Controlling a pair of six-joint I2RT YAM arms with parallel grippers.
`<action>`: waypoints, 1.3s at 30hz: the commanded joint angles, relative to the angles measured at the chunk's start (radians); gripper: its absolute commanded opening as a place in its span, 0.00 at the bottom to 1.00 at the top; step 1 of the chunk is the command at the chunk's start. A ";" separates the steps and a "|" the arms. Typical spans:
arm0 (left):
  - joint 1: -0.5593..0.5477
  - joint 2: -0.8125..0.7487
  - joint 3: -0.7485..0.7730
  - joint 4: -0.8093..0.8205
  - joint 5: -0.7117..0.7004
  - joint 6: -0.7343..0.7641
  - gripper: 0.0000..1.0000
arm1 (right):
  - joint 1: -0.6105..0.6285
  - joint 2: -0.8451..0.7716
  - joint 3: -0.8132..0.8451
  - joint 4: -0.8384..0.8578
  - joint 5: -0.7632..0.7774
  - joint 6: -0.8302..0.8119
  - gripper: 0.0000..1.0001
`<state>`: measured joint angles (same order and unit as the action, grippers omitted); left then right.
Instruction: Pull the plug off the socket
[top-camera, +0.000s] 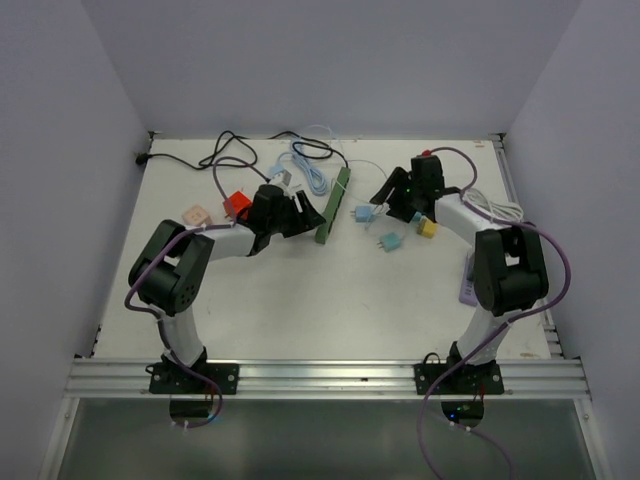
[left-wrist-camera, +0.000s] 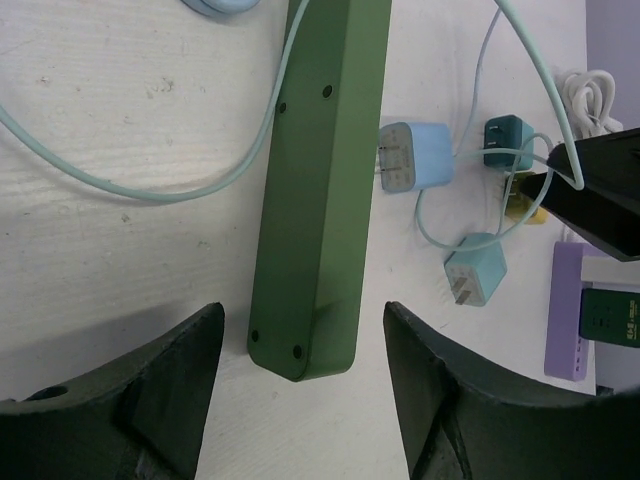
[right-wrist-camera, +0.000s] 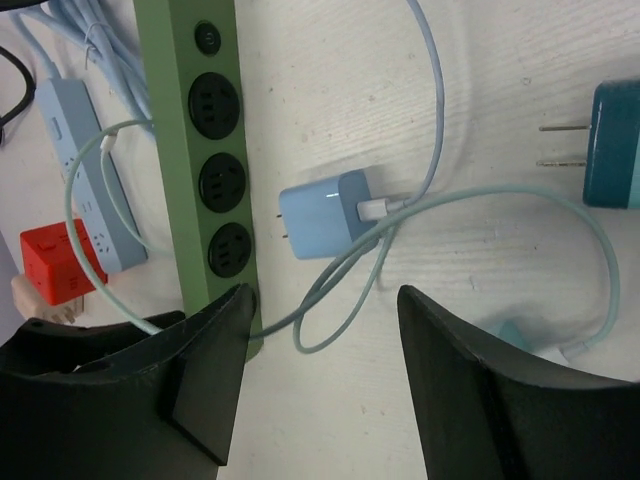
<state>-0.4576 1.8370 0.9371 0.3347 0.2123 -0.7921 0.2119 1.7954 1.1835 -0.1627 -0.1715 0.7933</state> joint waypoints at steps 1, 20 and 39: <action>0.008 -0.021 0.037 -0.006 0.053 0.022 0.69 | -0.005 -0.105 0.082 -0.104 -0.028 -0.080 0.64; 0.007 -0.502 0.055 -0.471 -0.056 0.243 0.77 | -0.066 -0.571 -0.065 -0.351 0.285 -0.374 0.93; -0.073 -0.949 -0.092 -0.583 -0.306 0.511 0.99 | -0.256 -0.677 -0.223 -0.489 0.754 -0.404 0.99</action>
<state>-0.4934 0.9134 0.8459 -0.2489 -0.0261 -0.3397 -0.0109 1.1065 0.9604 -0.6266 0.5079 0.3912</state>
